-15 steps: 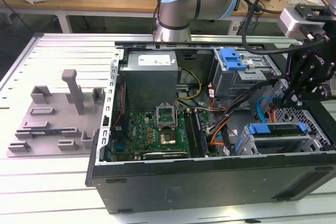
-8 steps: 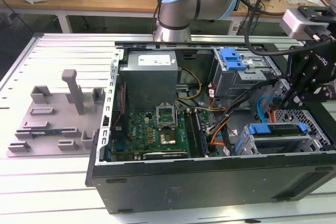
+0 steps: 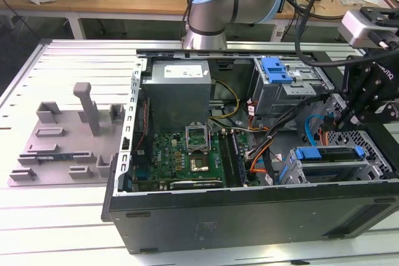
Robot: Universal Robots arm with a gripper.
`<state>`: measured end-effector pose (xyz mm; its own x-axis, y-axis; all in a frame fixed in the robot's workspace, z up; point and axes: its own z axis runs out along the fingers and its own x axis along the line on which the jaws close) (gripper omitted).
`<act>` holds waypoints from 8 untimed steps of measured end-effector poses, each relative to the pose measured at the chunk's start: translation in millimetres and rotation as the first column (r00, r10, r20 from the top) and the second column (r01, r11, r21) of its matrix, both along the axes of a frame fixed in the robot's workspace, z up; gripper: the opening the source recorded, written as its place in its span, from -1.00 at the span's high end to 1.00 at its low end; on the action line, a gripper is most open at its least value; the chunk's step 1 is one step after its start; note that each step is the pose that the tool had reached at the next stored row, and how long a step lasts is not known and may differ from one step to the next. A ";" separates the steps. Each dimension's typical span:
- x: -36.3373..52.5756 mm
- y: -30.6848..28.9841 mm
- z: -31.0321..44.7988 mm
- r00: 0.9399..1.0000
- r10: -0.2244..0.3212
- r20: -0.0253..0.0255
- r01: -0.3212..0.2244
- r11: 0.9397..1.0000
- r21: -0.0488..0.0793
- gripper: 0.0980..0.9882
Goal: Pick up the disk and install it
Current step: 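Insert the first disk wire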
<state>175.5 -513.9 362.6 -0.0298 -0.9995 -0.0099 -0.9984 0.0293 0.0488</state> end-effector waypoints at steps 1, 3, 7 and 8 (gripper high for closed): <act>0.1 -0.1 0.0 1.000 0.000 0.000 0.000 1.000 0.000 0.85; 0.4 -0.8 0.1 1.000 0.000 -0.001 0.000 1.000 -0.009 0.85; 0.9 -1.5 0.0 1.000 0.000 -0.003 0.000 1.000 -0.027 0.85; 1.0 -1.6 0.0 1.000 0.000 -0.004 0.000 1.000 -0.031 0.85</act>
